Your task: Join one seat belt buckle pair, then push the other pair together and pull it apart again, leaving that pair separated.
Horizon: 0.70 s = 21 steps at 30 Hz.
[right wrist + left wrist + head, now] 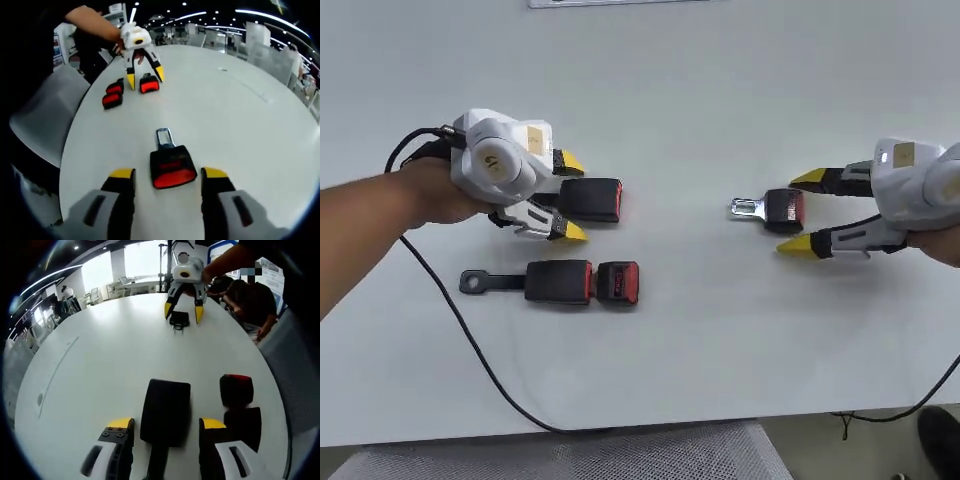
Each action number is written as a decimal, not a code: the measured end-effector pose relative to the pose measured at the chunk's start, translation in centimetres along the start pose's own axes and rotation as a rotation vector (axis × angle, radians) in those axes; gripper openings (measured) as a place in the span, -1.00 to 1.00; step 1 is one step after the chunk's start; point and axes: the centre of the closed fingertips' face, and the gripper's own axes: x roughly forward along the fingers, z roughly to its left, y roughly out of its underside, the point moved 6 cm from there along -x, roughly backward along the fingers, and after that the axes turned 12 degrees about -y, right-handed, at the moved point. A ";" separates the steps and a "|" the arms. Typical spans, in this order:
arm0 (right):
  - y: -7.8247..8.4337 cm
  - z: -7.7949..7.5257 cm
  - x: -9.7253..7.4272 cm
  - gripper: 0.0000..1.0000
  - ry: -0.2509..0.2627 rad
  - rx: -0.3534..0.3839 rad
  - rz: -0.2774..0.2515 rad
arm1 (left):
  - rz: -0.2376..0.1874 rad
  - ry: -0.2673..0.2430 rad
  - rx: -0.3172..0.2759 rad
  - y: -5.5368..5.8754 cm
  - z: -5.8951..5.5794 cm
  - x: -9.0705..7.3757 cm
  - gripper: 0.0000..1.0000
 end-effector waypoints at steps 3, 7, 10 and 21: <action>0.1 -0.2 -0.1 0.00 0.005 -0.004 -0.001 | -0.003 -0.007 -0.006 -0.1 0.3 0.0 -0.11; 0.4 -0.5 -0.3 -0.26 0.010 -0.036 0.024 | -0.004 0.003 0.020 -0.3 0.2 0.0 -0.27; 0.5 -0.9 -0.6 -0.28 0.009 -0.047 0.017 | -0.013 0.007 0.036 -0.3 0.1 0.0 -0.28; 0.8 -1.5 -0.5 -0.31 -0.001 -0.026 -0.095 | -0.029 0.013 0.052 -0.2 0.1 0.0 -0.30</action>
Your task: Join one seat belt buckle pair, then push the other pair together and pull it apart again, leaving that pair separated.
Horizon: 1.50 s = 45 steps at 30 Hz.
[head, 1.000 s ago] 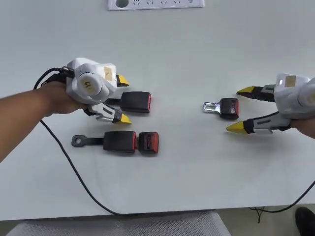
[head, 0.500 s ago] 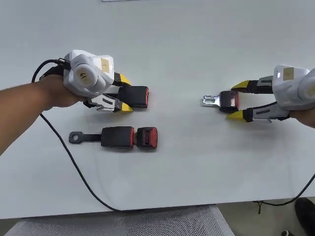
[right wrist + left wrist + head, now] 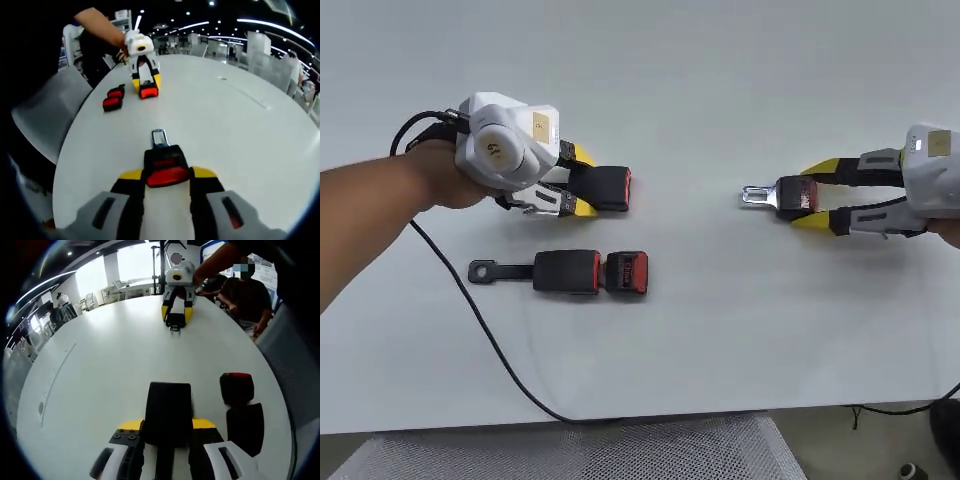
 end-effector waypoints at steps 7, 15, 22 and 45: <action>-0.6 -0.1 0.9 -0.31 0.004 0.006 -0.034 | -0.007 -0.015 -0.024 0.0 0.1 0.1 -0.30; -2.2 -0.2 3.0 -0.31 0.019 -0.001 -0.080 | 0.000 -0.018 -0.027 -0.1 0.1 0.2 -0.30; -3.5 -0.1 5.1 -0.31 0.006 -0.019 -0.096 | 0.010 -0.008 -0.010 -0.2 0.2 0.3 -0.31; -7.6 1.9 11.3 -0.31 -0.035 -0.083 -0.116 | 0.032 0.011 0.022 -0.4 0.2 0.3 -0.31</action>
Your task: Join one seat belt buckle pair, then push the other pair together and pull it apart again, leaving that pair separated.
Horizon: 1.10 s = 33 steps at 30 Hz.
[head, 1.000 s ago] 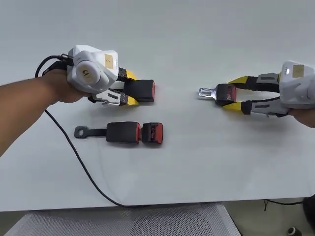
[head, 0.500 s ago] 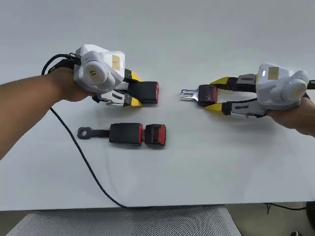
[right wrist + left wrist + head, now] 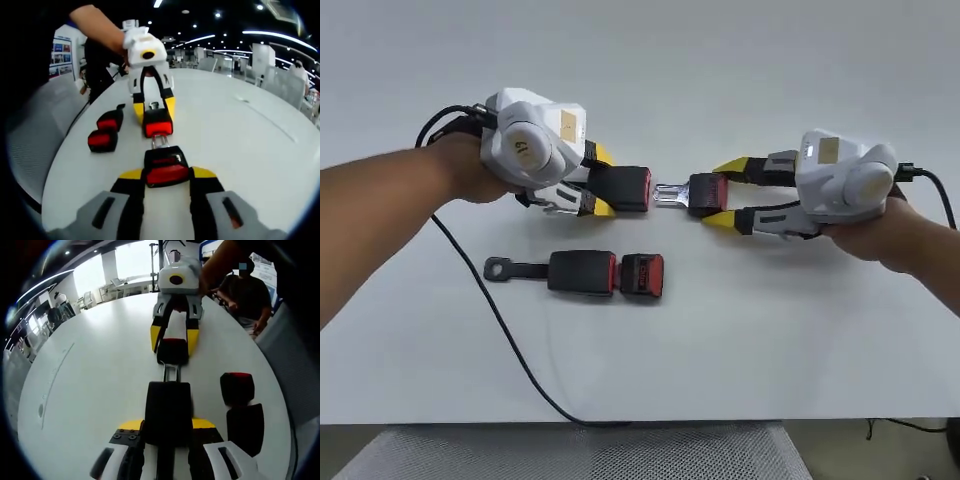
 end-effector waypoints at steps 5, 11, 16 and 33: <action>-0.2 -0.1 0.2 -0.31 -0.002 -0.002 0.013 | 0.001 0.002 0.004 0.0 0.0 0.0 -0.31; -0.8 -0.1 1.0 -0.31 0.000 0.008 0.016 | 0.005 0.010 0.019 -0.1 0.0 0.1 -0.31; -0.8 -0.5 0.5 -0.31 -0.001 0.014 0.016 | -0.007 0.007 0.010 0.0 0.0 0.0 -0.31; -2.0 -1.2 1.8 -0.32 0.032 0.073 0.028 | 0.011 0.012 0.024 -0.2 0.1 0.1 -0.33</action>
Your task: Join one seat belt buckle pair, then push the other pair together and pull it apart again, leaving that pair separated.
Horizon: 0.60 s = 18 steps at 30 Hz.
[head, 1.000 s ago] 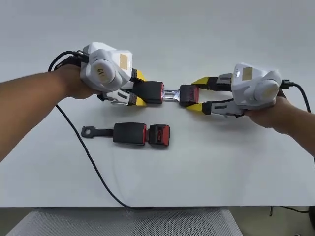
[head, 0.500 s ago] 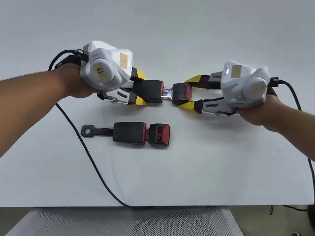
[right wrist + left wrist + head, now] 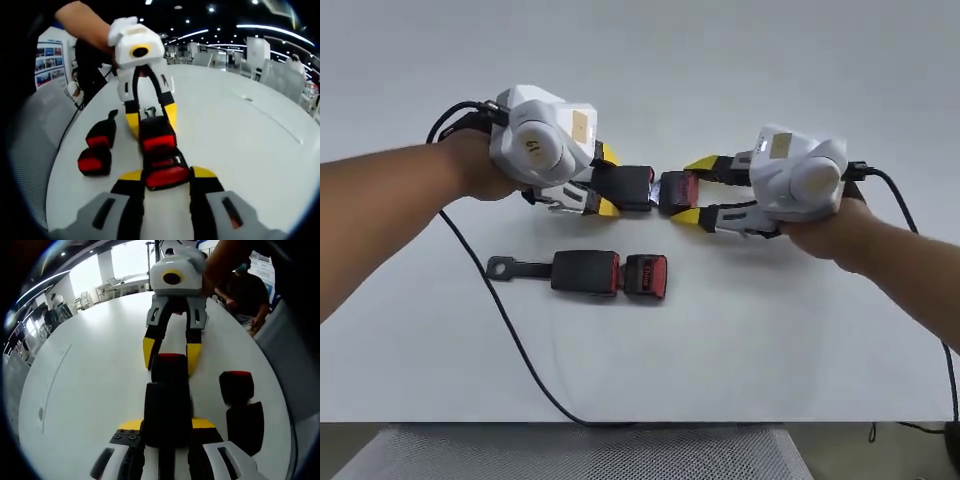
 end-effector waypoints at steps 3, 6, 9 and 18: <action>-0.1 0.0 0.2 -0.32 0.013 0.005 0.006 | 0.007 0.002 0.005 -0.1 0.0 0.0 -0.33; -0.3 0.0 0.2 -0.32 0.025 0.009 0.023 | 0.015 0.004 0.008 -0.1 0.0 0.1 -0.33; -0.4 0.0 0.4 -0.32 0.030 0.008 0.039 | 0.018 0.006 0.013 -0.2 0.0 0.1 -0.33; -0.5 -0.1 0.6 -0.31 0.040 0.012 0.064 | 0.031 0.009 0.021 -0.3 0.0 0.1 -0.32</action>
